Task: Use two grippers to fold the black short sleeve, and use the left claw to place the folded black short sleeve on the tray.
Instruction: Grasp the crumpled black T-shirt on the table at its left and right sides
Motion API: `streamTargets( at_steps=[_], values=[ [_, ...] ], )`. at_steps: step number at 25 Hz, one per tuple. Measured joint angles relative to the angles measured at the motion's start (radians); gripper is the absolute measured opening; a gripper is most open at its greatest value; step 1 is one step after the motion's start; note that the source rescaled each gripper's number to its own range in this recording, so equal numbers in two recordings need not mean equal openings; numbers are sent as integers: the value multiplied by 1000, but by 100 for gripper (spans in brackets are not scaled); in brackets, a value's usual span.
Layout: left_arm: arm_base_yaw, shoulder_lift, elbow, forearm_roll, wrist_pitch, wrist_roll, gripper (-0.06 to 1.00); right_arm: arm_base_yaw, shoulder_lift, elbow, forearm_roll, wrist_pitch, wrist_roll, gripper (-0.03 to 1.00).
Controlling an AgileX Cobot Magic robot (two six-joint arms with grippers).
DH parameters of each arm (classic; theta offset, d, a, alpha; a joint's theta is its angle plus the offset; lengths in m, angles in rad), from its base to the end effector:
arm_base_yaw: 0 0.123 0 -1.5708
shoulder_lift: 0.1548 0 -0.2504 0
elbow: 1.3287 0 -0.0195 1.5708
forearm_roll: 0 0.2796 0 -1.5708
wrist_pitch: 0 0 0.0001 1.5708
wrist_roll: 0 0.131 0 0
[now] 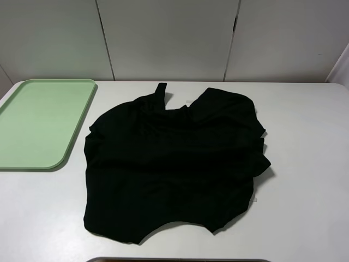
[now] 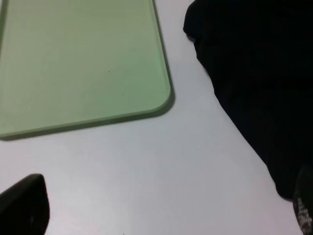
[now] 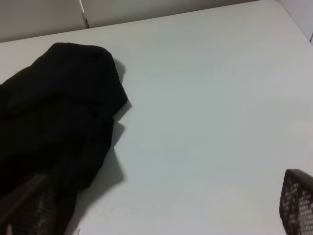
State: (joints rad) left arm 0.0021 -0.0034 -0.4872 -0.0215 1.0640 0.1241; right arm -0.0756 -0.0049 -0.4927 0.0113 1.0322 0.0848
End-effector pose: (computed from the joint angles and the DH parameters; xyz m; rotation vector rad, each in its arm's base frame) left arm 0.0918 -0.0023 0.2686 0.1263 2.0532 0.0524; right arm 0.0927 -0.0057 0.2743 0.1614 2.0116 0.0193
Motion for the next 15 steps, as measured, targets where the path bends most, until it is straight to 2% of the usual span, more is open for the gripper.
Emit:
streamTargets(
  at_steps=[15],
  values=[
    [0,0,0,0,0,0,100,0,0,0,0,0,0,100]
  ],
)
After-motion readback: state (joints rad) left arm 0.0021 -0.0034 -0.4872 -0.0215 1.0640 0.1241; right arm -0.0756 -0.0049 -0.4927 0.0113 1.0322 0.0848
